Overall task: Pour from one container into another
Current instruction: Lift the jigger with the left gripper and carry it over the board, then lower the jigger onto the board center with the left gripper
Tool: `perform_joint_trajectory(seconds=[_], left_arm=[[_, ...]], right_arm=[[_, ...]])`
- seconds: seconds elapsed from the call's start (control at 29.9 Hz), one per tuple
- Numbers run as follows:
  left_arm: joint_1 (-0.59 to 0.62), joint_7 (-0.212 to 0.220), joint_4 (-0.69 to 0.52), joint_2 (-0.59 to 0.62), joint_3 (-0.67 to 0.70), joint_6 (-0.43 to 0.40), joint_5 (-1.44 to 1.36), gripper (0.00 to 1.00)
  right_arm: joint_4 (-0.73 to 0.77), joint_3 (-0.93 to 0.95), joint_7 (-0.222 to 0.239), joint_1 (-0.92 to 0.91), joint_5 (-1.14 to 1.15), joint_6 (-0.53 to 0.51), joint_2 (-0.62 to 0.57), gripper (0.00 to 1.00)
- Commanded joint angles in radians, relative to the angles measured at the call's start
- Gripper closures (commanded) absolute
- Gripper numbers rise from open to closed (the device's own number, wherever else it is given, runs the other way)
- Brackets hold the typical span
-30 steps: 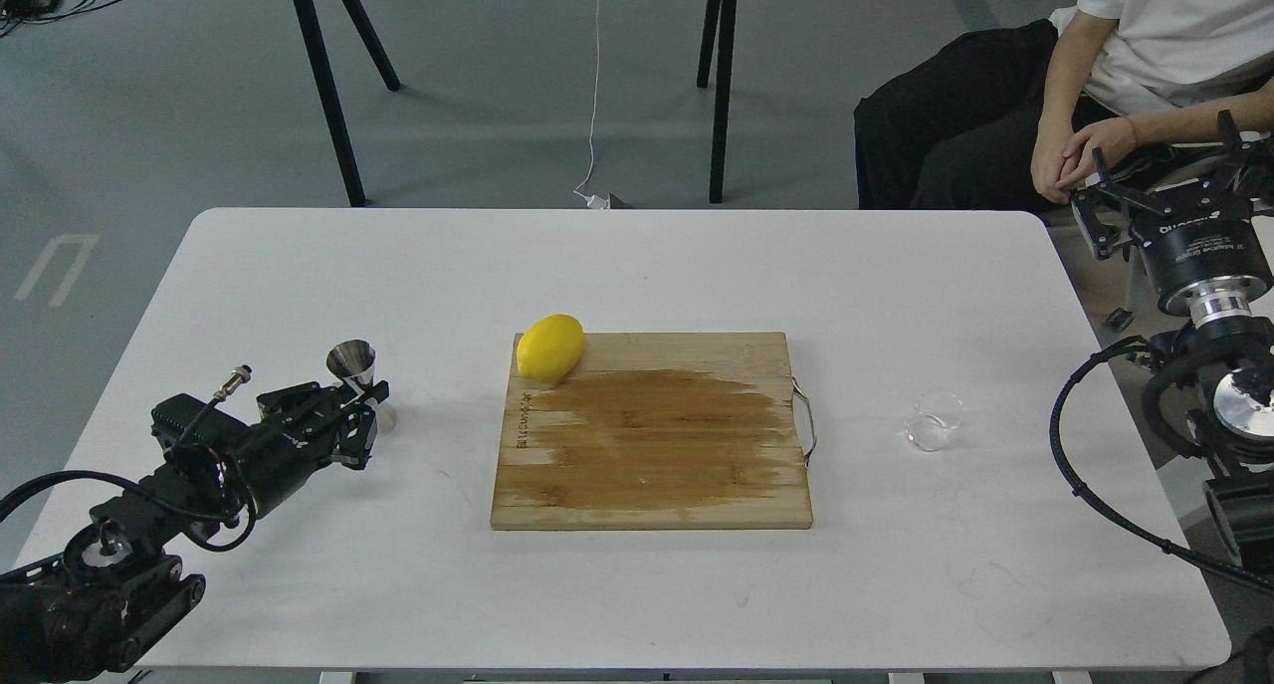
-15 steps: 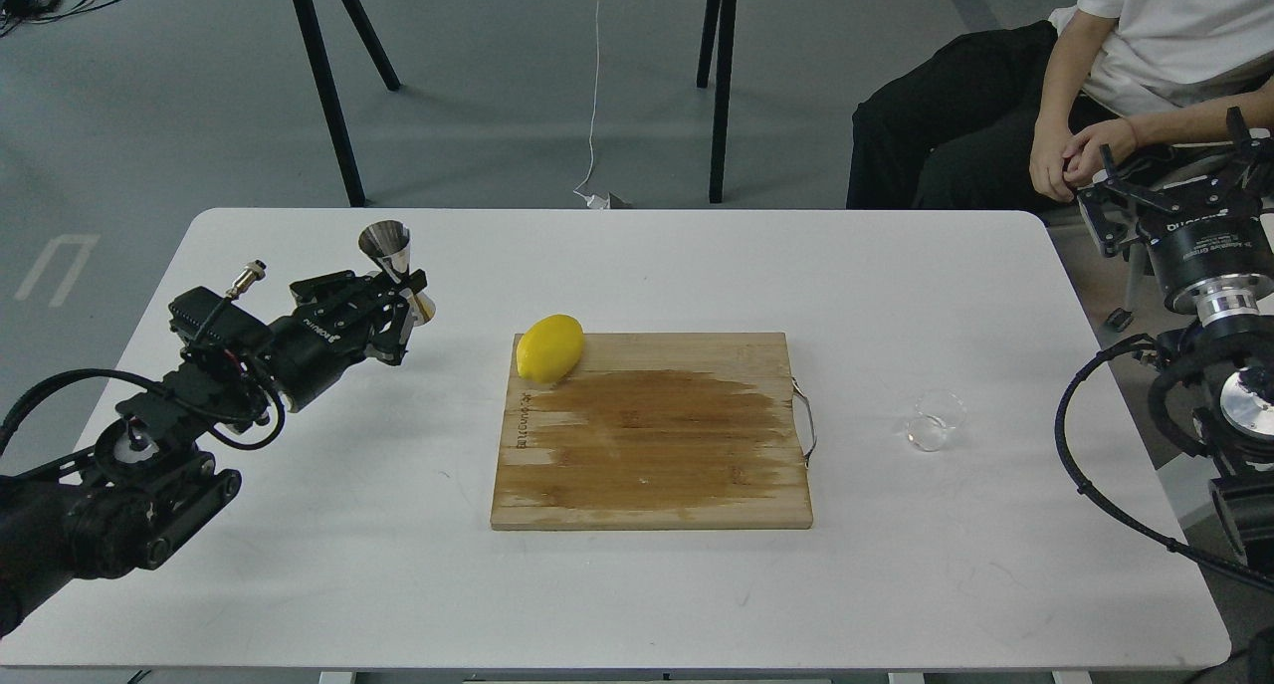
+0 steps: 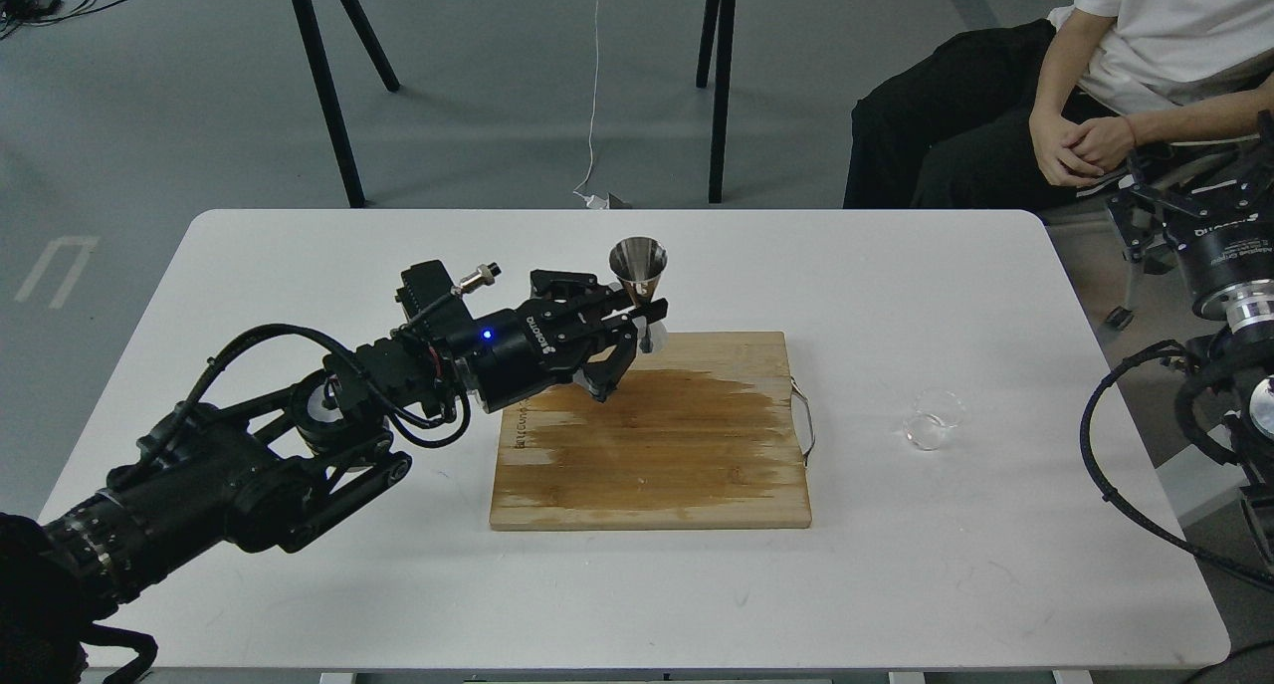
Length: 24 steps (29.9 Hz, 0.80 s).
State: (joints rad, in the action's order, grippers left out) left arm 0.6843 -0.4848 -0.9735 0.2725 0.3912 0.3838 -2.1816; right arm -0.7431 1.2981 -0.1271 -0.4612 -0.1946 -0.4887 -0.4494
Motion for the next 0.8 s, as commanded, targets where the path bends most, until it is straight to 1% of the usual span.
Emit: perform_joint_trajectory(seconds=[0.0, 0.03, 0.1, 0.37, 0.5, 0.77], left_arm=[[-0.008, 0.054, 0.050, -0.042, -0.054, -0.008, 0.000, 0.94], [-0.008, 0.069, 0.074, -0.056, -0.077, -0.008, 0.000, 0.94], [-0.003, 0.083, 0.131, -0.082, -0.116, -0.006, 0.000, 0.94], [-0.002, 0.089, 0.259, -0.145, -0.132, -0.006, 0.000, 0.93], [-0.002, 0.092, 0.291, -0.154, -0.133, -0.006, 0.000, 0.93], [-0.005, 0.098, 0.294, -0.196, -0.135, -0.005, 0.000, 0.90]], right_arm=[[-0.001, 0.001, 0.000, 0.007, -0.002, 0.000, -0.008, 0.00], [-0.001, 0.001, 0.000, 0.007, 0.000, 0.000, -0.011, 0.00], [-0.001, 0.003, 0.000, 0.010, 0.000, 0.000, -0.015, 0.00], [-0.001, 0.006, -0.002, 0.010, 0.000, 0.000, -0.014, 0.00], [-0.002, 0.006, 0.000, 0.010, 0.000, 0.000, -0.014, 0.00], [-0.002, 0.007, 0.000, 0.010, 0.000, 0.000, -0.015, 0.00]])
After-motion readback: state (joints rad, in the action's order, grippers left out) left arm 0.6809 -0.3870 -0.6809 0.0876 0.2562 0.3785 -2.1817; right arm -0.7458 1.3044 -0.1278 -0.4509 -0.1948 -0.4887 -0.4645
